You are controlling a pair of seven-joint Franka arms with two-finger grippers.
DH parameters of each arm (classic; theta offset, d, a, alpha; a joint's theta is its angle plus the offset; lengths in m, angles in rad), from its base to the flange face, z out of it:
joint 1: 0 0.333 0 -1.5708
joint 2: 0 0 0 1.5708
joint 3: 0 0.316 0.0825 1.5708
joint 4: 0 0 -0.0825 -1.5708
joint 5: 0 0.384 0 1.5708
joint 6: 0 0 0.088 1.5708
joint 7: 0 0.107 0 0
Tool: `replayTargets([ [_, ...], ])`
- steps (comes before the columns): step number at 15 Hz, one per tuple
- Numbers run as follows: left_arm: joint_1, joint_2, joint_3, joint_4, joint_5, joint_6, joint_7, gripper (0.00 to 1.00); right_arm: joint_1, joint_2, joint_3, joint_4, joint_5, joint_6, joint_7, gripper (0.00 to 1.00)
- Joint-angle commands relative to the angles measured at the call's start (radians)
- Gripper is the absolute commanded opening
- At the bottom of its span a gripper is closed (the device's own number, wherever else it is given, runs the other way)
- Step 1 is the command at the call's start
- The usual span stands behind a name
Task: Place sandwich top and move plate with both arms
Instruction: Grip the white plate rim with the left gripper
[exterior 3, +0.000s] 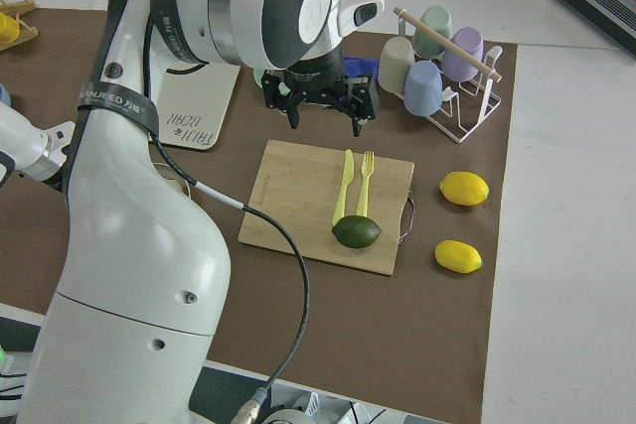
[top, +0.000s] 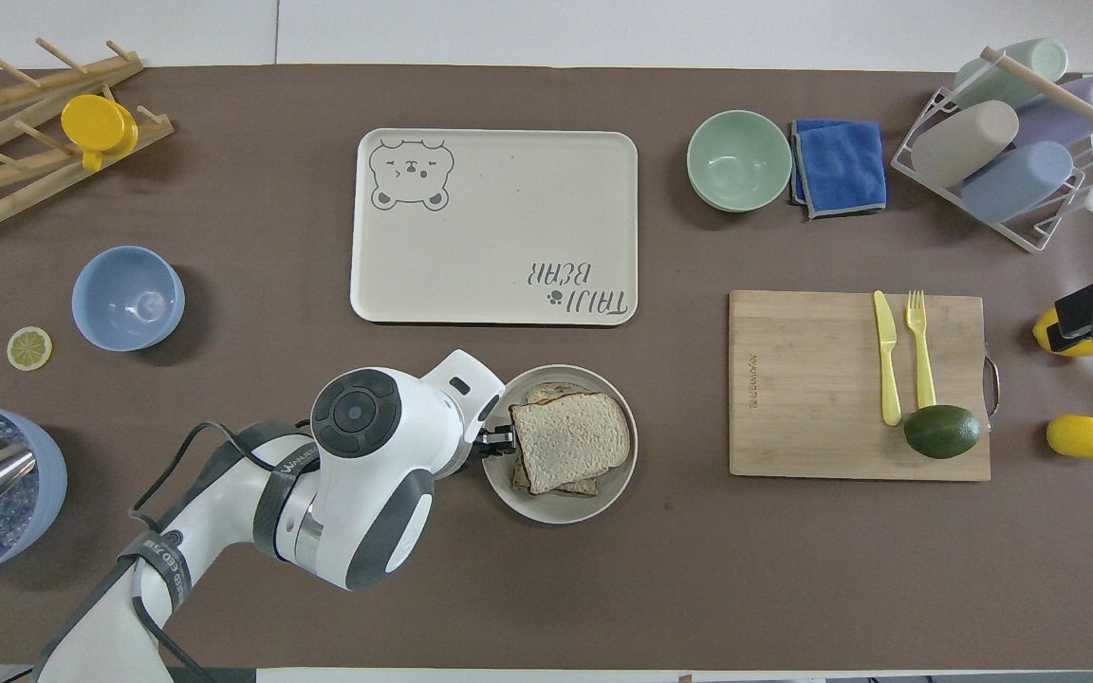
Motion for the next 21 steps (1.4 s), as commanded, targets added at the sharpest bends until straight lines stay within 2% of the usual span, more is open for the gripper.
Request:
replayTargets([
  [1,-0.026,-0.002,0.014,-0.020,-0.022,0.023,-0.005,0.46,-0.001,0.007,0.012,0.015,0.021,0.024,-0.018,1.00],
  [6,-0.027,0.010,0.014,-0.033,-0.042,0.072,-0.003,0.32,0.024,0.007,0.006,0.034,0.013,0.017,-0.025,1.00],
  [8,-0.031,0.013,0.014,-0.033,-0.042,0.073,-0.003,0.20,0.019,0.009,0.003,0.032,0.020,0.023,-0.014,1.00],
  [10,-0.031,0.015,0.014,-0.033,-0.042,0.073,-0.003,0.04,0.025,0.009,0.003,0.032,0.021,0.025,0.043,1.00],
  [11,-0.029,0.015,0.014,-0.033,-0.042,0.072,-0.002,0.00,0.027,0.009,0.006,0.032,0.024,0.024,0.063,1.00],
  [15,-0.017,0.016,0.014,-0.025,-0.042,0.063,0.006,0.00,0.024,0.010,0.006,0.031,0.026,0.028,0.063,1.00],
  [18,0.006,0.007,0.014,-0.011,-0.085,0.050,0.030,0.00,0.024,0.009,0.009,0.029,0.024,0.028,0.064,1.00],
  [21,0.061,-0.010,0.015,0.081,-0.132,-0.092,0.090,0.00,0.024,0.009,0.010,0.029,0.023,0.028,0.061,1.00],
])
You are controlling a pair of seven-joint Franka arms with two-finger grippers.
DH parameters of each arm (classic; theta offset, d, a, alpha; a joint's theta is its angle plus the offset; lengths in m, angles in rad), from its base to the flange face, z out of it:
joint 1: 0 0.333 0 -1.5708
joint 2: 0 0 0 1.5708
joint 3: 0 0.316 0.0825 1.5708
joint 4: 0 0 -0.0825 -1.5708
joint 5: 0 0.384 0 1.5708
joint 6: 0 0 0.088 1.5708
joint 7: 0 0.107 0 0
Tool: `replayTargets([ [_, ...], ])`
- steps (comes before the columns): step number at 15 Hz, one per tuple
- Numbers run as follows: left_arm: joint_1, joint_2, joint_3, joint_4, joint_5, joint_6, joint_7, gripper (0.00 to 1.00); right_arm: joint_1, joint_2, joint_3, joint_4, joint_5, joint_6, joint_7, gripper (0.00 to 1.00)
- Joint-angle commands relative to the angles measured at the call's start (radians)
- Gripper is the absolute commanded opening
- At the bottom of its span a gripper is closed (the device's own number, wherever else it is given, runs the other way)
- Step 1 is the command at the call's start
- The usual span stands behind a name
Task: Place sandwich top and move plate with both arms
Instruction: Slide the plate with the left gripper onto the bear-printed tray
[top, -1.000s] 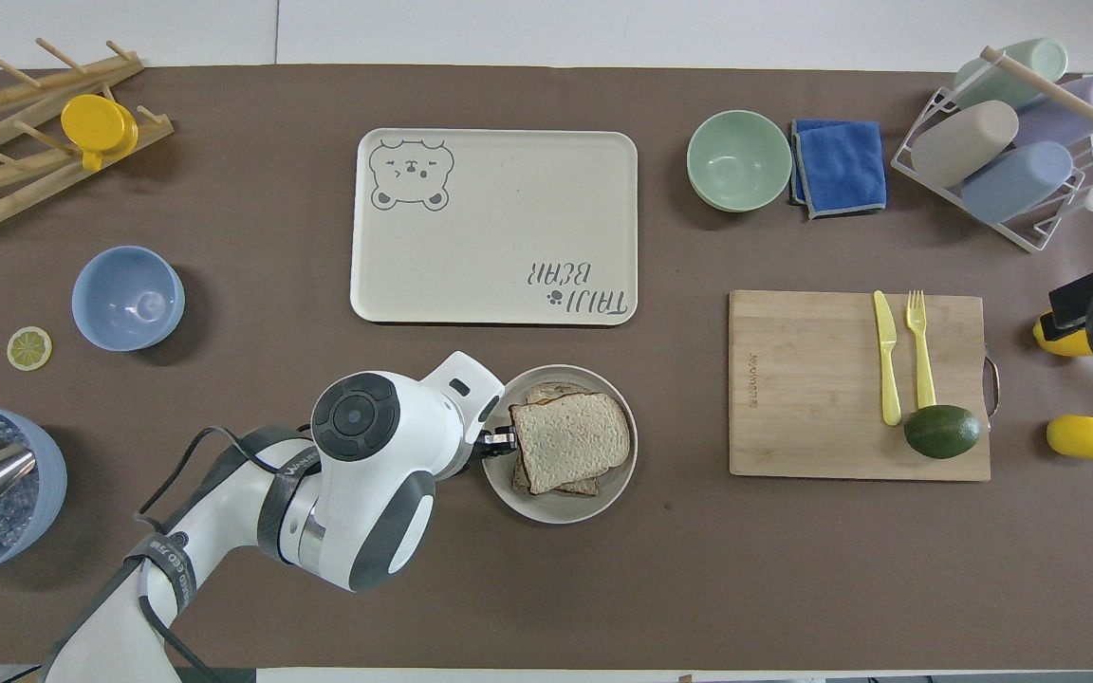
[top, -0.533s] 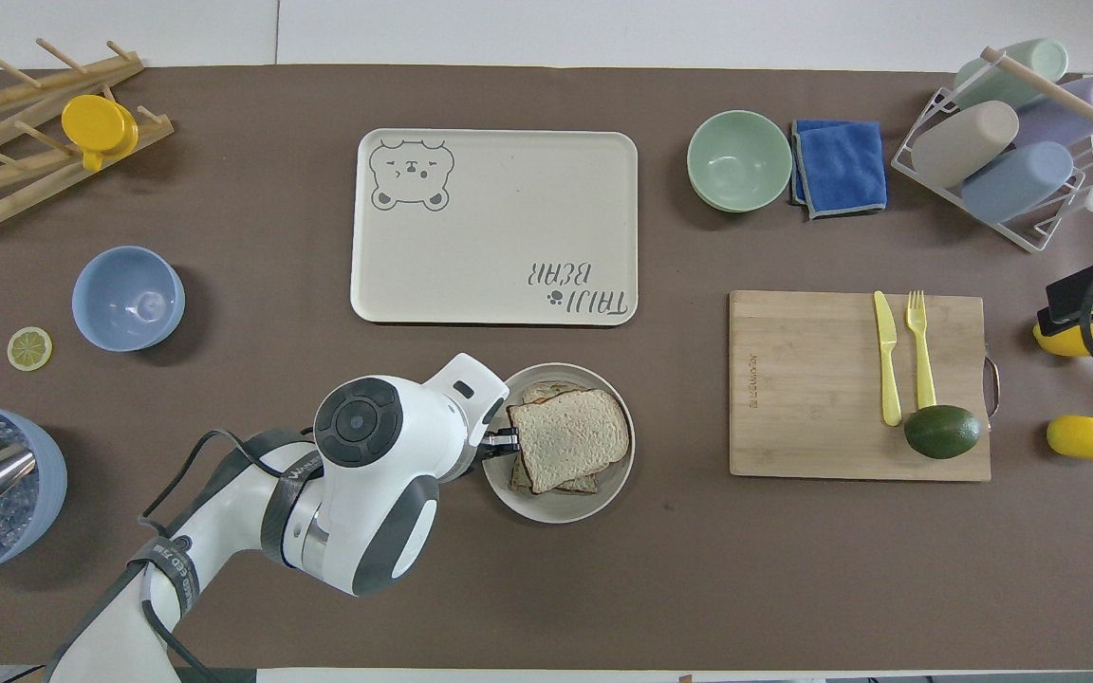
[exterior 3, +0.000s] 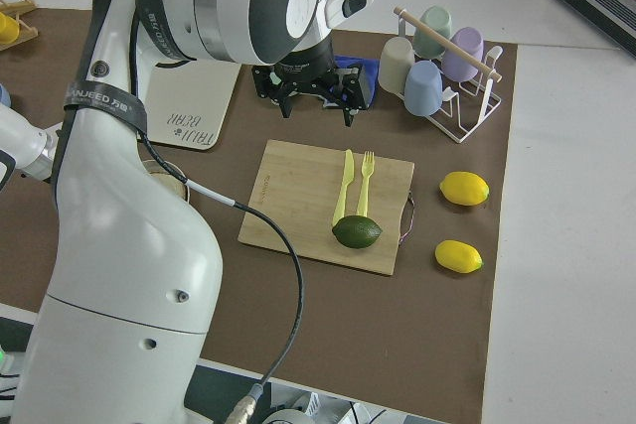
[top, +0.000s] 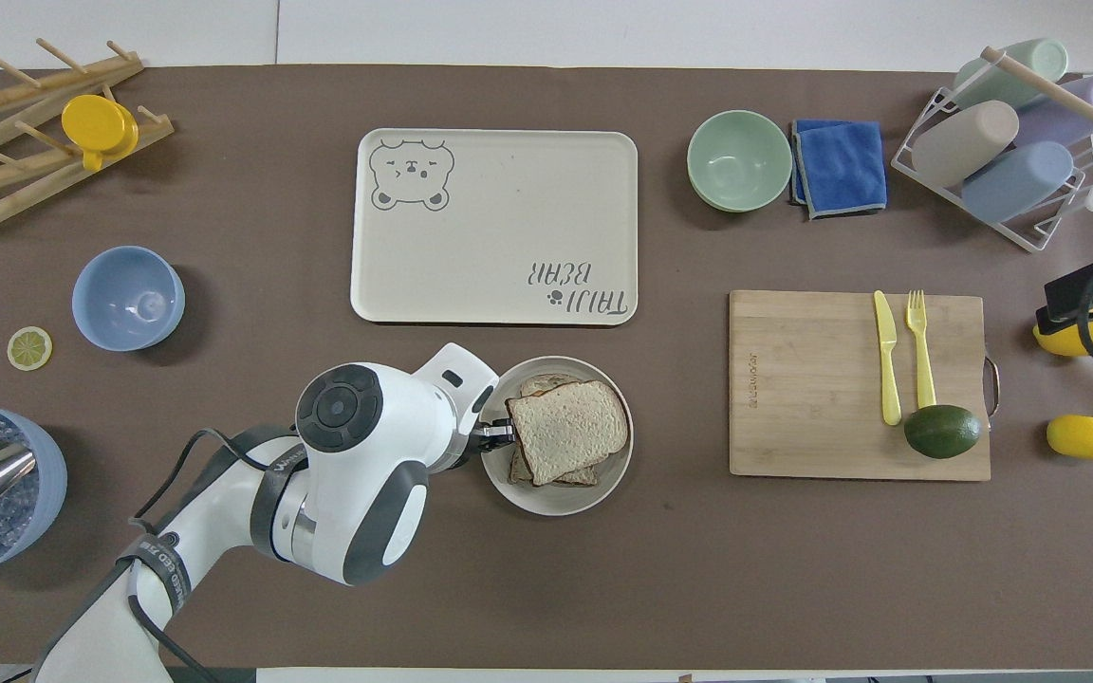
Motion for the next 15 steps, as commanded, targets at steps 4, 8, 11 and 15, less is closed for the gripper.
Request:
replayTargets([
  [4,0.126,-0.001,0.007,0.186,-0.070,-0.220,0.079,0.00,0.001,0.006,0.007,0.012,0.019,0.011,0.014,1.00],
  [8,0.186,0.053,0.007,0.287,-0.072,-0.217,0.090,0.00,0.001,0.005,0.007,0.012,0.020,0.014,0.014,1.00],
  [11,0.225,0.175,0.007,0.434,-0.070,-0.222,0.091,0.00,0.001,0.005,0.007,0.012,0.015,0.016,0.017,1.00],
  [15,0.265,0.364,0.007,0.642,-0.069,-0.219,0.091,0.00,0.002,0.005,0.009,0.012,0.008,0.016,0.014,1.00],
])
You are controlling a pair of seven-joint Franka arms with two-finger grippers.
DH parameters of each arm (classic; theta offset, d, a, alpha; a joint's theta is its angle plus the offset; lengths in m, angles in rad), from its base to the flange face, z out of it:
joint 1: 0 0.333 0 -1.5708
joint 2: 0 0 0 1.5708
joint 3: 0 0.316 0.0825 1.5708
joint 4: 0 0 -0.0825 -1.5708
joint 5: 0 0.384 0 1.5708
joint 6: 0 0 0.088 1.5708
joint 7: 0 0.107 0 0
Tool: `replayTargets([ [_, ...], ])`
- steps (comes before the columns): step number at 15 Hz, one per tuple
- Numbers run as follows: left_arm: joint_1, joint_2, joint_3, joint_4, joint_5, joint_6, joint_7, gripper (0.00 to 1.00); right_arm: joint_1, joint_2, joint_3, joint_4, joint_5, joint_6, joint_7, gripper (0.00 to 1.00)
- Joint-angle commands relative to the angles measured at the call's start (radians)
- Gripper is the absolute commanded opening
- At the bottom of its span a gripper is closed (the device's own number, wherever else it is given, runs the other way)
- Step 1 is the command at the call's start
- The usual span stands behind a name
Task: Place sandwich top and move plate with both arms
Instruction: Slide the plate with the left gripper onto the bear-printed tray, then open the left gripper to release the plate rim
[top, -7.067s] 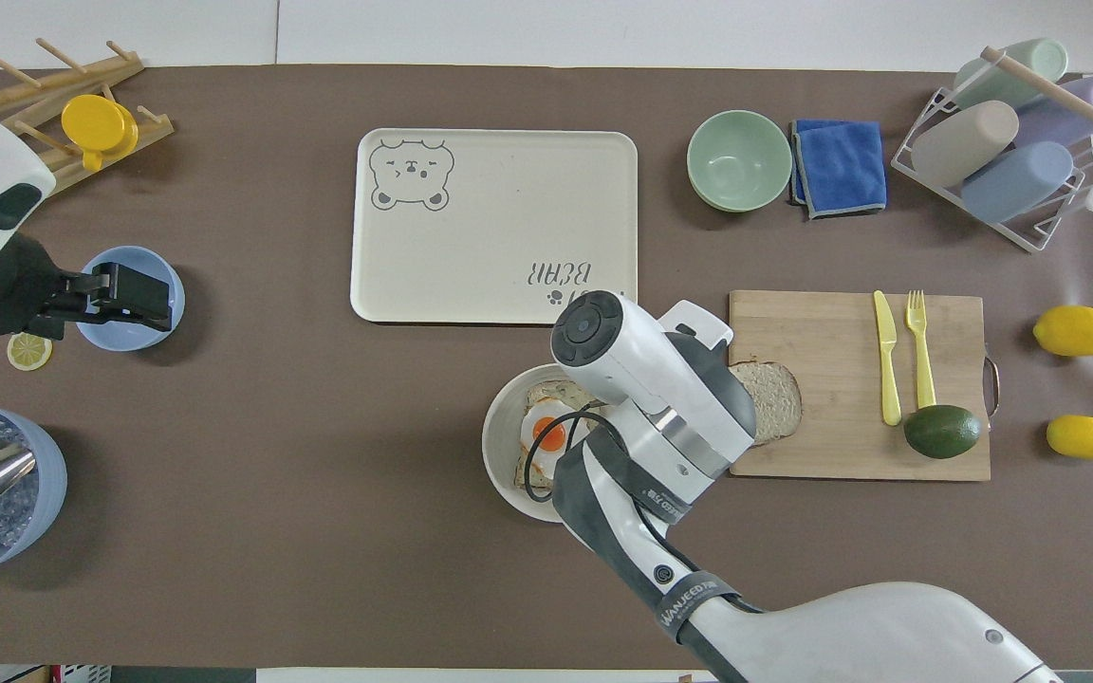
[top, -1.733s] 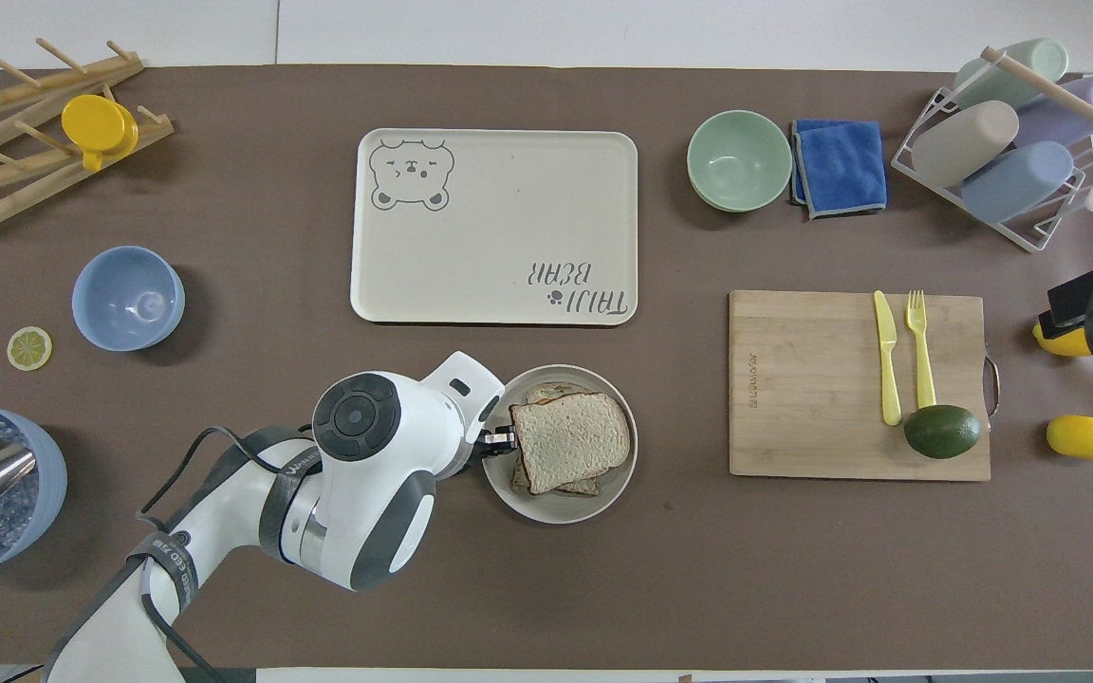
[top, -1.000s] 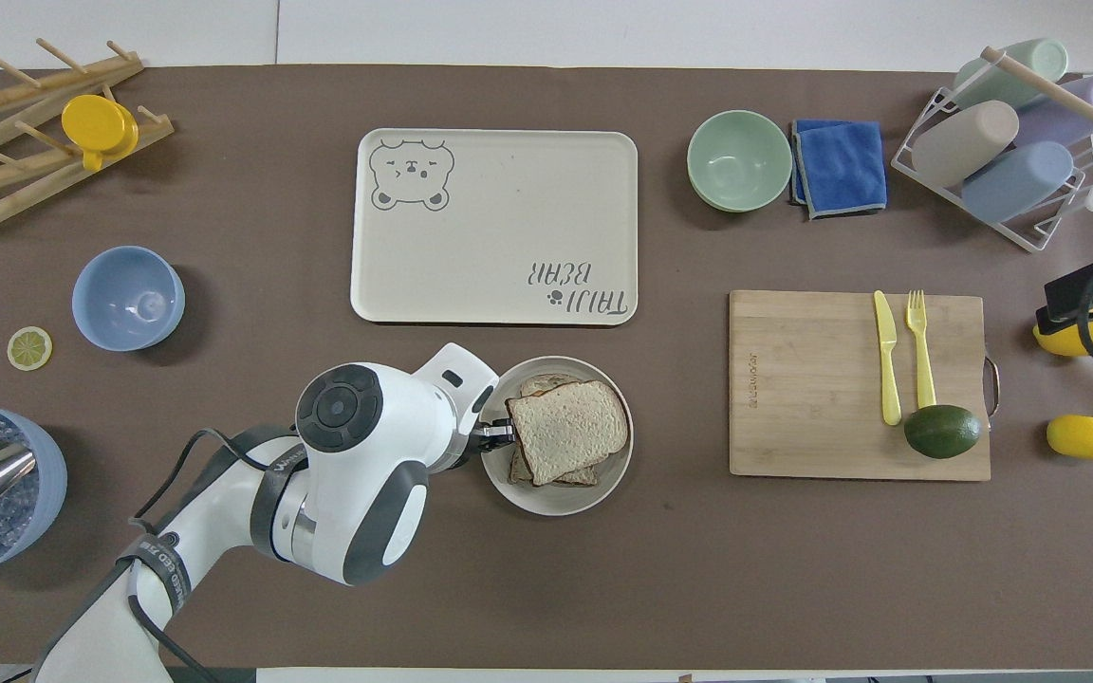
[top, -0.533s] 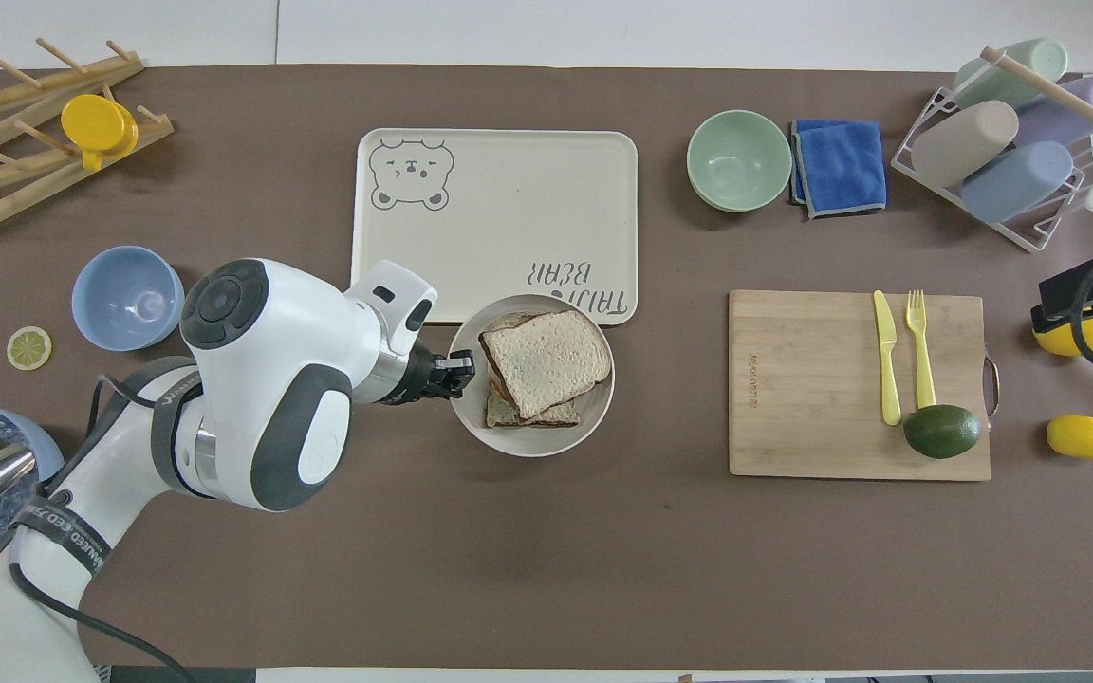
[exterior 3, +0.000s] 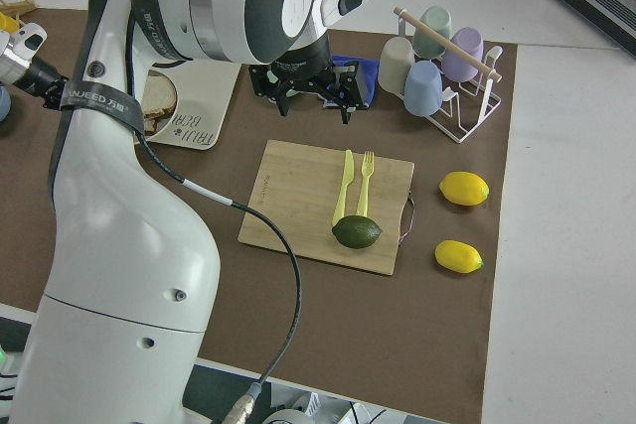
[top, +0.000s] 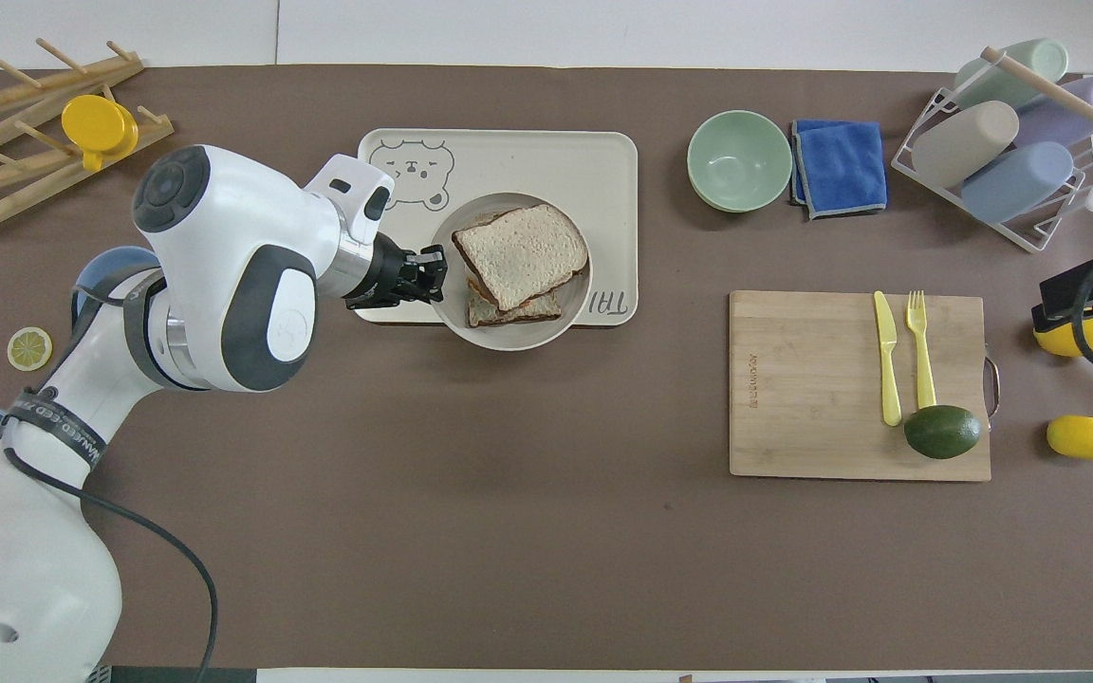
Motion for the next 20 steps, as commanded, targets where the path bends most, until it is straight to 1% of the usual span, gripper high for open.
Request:
replayTargets([
  [1,0.030,0.163,-0.005,0.195,-0.021,-0.027,0.024,0.00,0.001,0.006,0.002,0.012,0.006,0.009,0.014,1.00],
  [3,0.042,0.189,-0.004,0.202,-0.021,-0.007,0.064,0.00,0.001,0.005,0.002,0.012,0.006,0.009,0.011,1.00],
  [8,0.044,0.203,-0.004,0.196,-0.021,0.045,0.096,0.00,-0.001,0.006,0.002,0.011,0.006,0.009,0.009,1.00],
  [10,0.037,0.203,-0.004,0.179,-0.018,0.073,0.102,0.00,0.001,0.006,0.002,0.012,0.006,0.009,0.010,1.00],
  [16,0.040,0.200,-0.002,0.161,-0.015,0.079,0.132,0.00,0.001,0.006,0.002,0.012,0.005,0.009,0.009,1.00],
  [20,0.036,0.197,-0.002,0.139,-0.011,0.107,0.133,0.00,-0.001,0.006,0.001,0.012,0.006,0.011,0.012,1.00],
])
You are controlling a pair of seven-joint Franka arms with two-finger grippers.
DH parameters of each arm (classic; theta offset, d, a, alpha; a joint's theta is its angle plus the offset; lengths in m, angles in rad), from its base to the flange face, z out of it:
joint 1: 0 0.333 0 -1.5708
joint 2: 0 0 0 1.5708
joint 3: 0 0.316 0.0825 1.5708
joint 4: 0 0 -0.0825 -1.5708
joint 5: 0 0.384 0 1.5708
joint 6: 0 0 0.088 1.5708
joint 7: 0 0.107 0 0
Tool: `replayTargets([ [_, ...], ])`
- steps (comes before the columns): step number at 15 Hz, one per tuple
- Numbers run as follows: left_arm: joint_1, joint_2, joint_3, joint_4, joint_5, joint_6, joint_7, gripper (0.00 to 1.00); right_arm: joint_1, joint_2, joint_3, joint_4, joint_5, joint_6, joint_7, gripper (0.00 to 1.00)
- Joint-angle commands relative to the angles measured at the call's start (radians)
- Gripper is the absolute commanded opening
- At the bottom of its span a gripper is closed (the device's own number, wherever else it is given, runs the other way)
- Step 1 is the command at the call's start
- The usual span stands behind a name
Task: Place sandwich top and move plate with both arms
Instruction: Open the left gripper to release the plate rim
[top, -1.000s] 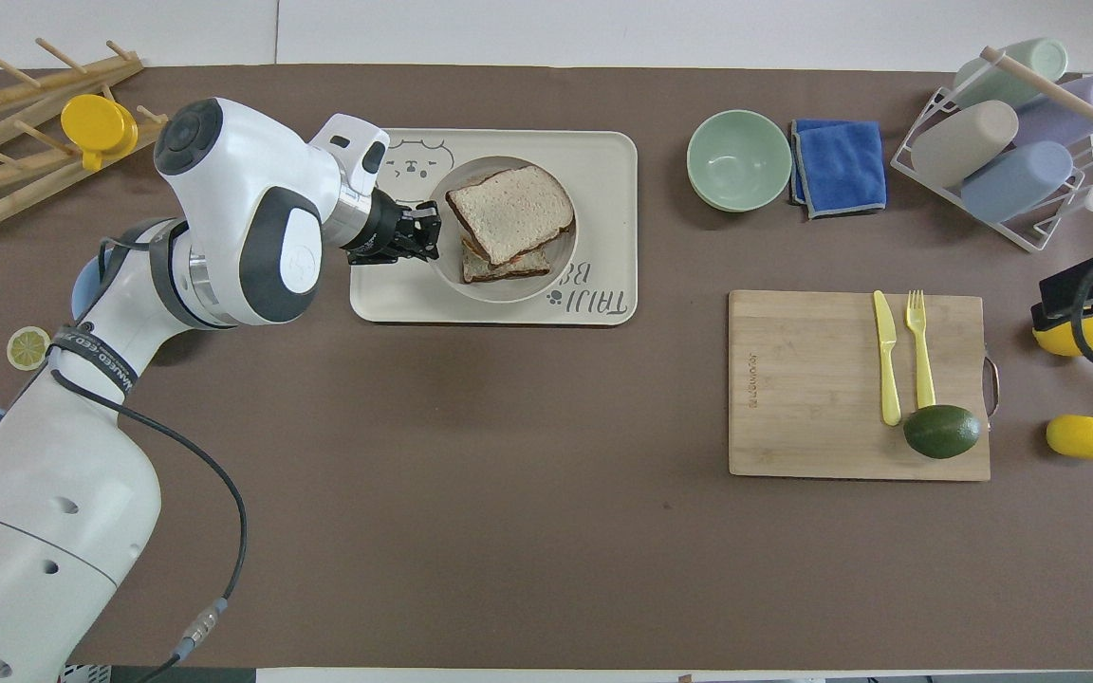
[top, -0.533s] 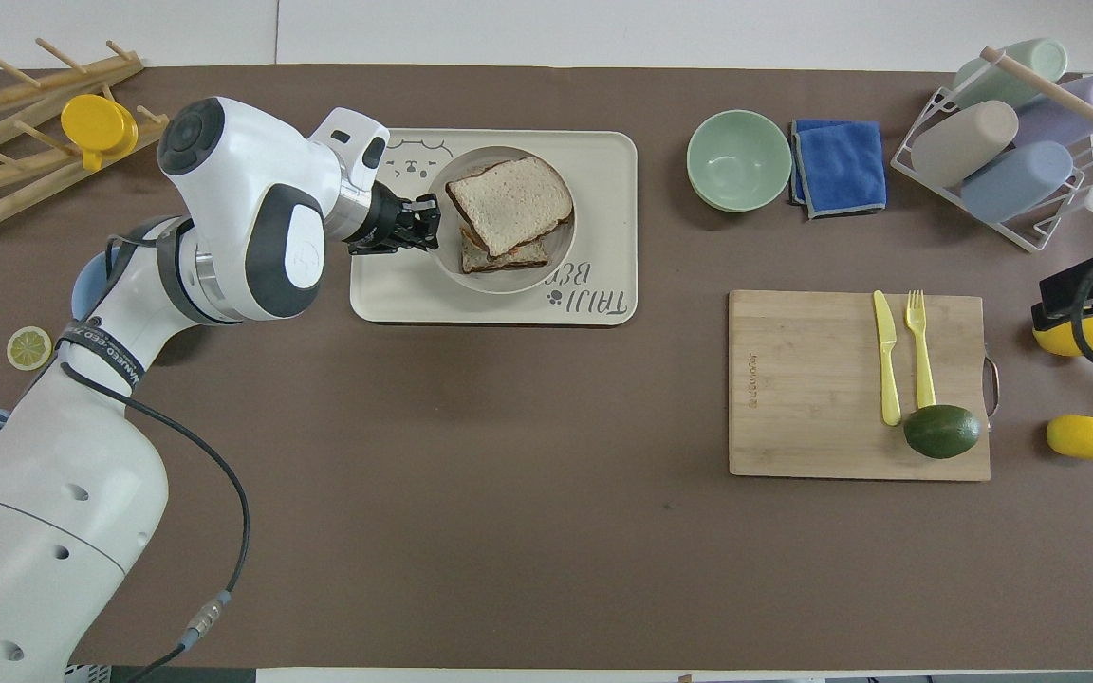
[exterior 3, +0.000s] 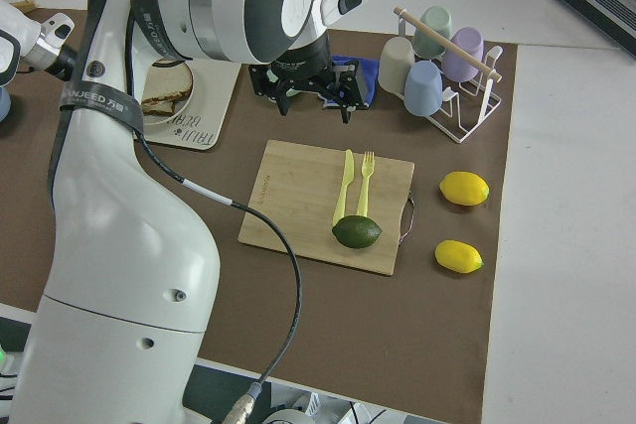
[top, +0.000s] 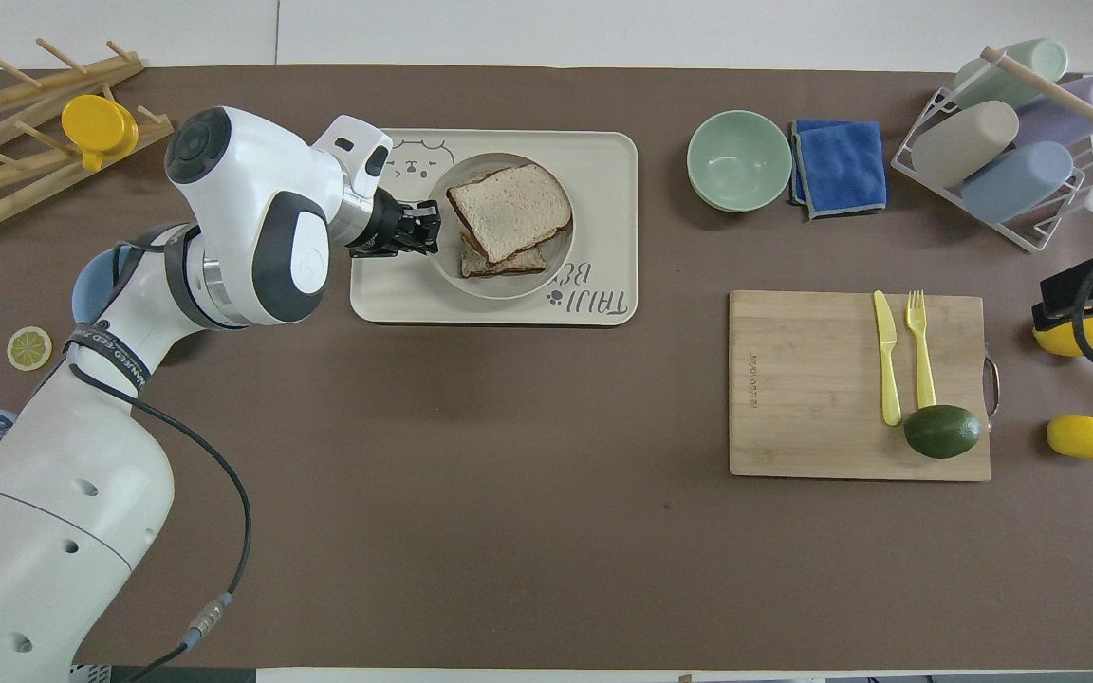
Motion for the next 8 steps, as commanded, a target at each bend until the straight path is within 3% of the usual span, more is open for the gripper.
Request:
replayTargets([
  [1,-0.003,-0.009,0.001,-0.017,-0.011,0.031,0.022,0.00,-0.001,0.006,0.000,0.010,0.006,0.015,0.011,1.00],
  [3,-0.001,-0.011,0.001,-0.022,-0.011,0.030,0.022,0.00,-0.001,0.006,0.002,0.010,0.005,0.021,0.012,1.00],
  [4,0.002,-0.011,0.001,-0.021,-0.009,0.030,0.023,0.21,-0.001,0.006,0.002,0.010,0.005,0.023,0.012,1.00],
  [5,0.003,-0.011,0.001,-0.016,-0.009,0.025,0.040,0.84,0.001,0.006,0.002,0.010,0.005,0.023,0.014,1.00],
  [6,0.006,-0.011,0.004,-0.010,-0.009,0.013,0.052,1.00,0.001,0.006,0.002,0.010,0.005,0.023,0.014,1.00],
  [8,0.022,-0.011,0.007,0.018,0.035,-0.014,0.054,1.00,0.001,0.006,0.002,0.010,0.006,0.021,0.014,1.00],
])
